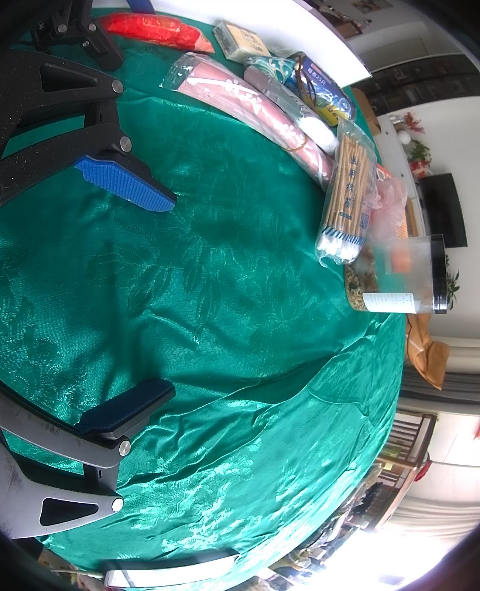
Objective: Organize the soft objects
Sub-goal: 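Lower the left tool onto the red snack packet and close it, then lift the red snack packet with the left tool while the right tool reaches the pink packet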
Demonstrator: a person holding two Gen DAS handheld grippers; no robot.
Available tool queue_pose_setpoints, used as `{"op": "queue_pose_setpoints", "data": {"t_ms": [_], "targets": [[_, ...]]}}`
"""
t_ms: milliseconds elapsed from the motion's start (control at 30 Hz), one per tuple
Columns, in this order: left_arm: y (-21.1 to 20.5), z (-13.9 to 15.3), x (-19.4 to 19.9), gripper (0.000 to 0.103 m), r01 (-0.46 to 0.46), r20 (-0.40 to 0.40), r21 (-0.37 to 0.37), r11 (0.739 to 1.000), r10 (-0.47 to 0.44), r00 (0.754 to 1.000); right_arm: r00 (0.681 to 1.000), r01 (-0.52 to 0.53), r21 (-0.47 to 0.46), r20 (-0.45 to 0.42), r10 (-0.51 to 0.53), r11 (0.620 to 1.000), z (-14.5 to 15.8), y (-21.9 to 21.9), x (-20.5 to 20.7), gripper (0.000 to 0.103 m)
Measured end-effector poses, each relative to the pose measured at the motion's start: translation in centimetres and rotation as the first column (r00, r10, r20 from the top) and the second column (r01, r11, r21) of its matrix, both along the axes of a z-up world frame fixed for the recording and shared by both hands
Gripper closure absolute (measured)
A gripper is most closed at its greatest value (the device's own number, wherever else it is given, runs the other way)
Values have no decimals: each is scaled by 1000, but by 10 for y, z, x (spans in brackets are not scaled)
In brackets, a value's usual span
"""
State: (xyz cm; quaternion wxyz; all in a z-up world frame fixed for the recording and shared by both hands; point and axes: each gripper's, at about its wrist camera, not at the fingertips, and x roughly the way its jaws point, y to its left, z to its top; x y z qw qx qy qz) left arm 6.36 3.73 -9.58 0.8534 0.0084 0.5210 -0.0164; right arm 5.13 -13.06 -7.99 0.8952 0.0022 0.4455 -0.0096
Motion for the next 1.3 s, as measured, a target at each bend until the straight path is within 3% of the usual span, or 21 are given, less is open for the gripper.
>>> {"op": "queue_pose_setpoints", "data": {"t_ms": [100, 167, 200, 233, 300, 333, 400, 433, 600, 633, 667, 700, 800, 900, 1000, 1067, 1100, 1133, 1233, 1300], "targets": [[7, 1, -6, 3, -6, -10, 0, 1000, 6, 1000, 1000, 0, 0, 0, 0, 1000, 0, 0, 0, 9], [7, 7, -11, 25, 17, 16, -6, 1000, -17, 1000, 1000, 0, 0, 0, 0, 1000, 0, 0, 0, 9], [7, 10, -13, 51, 33, 31, -2, 999, -33, 999, 1000, 0, 0, 0, 0, 1000, 0, 0, 0, 9], [7, 13, -14, 71, 49, 39, -2, 999, -49, 998, 1000, -1, 2, -1, 1, 1000, 0, 0, 0, 9], [8, 16, -15, 73, 63, 51, -17, 998, -62, 997, 1000, -10, 33, -10, 10, 999, 3, -2, 1, 9], [9, 17, -15, 76, 65, 59, -31, 997, -63, 996, 999, -32, 94, 0, 32, 995, 7, -3, 0, 9], [12, 19, -17, 77, 62, 70, -47, 997, -58, 996, 991, -131, 228, 65, 119, 965, 20, 3, -2, 12], [13, 20, -19, 78, 56, 77, -51, 997, -52, 996, 984, -176, 252, 82, 160, 952, 25, 12, 1, 12], [23, 22, -22, 78, 34, 80, -74, 997, -28, 996, 935, -338, 386, 29, 355, 858, 23, 78, 43, 14], [25, 22, -22, 78, 33, 77, -75, 997, -27, 997, 926, -352, 380, 7, 378, 855, 18, 91, 52, 27], [26, 22, -24, 78, 34, 75, -79, 996, -28, 997, 916, -364, 374, -25, 401, 853, 12, 101, 58, 46], [27, 22, -25, 78, 41, 77, -81, 996, -34, 996, 906, -367, 365, -69, 418, 856, 6, 107, 63, 73], [24, 22, -26, 78, 57, 89, -90, 994, -49, 995, 896, -366, 378, -104, 432, 850, 12, 89, 53, 77], [21, 19, -26, 78, 67, 86, -112, 991, -57, 995, 882, -386, 324, -146, 449, 864, 24, 46, 24, 81], [16, 17, -27, 78, 87, 83, -108, 990, -79, 993, 883, -341, 271, -235, 406, 900, 23, -4, 4, 79], [13, 16, -27, 77, 84, 71, -98, 992, -78, 994, 891, -323, 218, -259, 374, 921, 24, -21, -3, 58], [13, 16, -26, 74, 81, 67, -95, 992, -75, 995, 901, -308, 198, -252, 352, 931, 26, -26, -2, 31], [13, 16, -25, 67, 79, 60, -90, 993, -74, 995, 909, -302, 195, -236, 344, 933, 29, -26, 0, 21], [11, 18, -22, 45, 89, 52, -67, 994, -85, 995, 916, -333, 181, -171, 363, 925, 35, -8, 12, 22], [10, 21, -22, 46, 90, 58, -47, 995, -87, 994, 922, -339, 91, -164, 350, 936, 30, 12, 27, 22]]}}
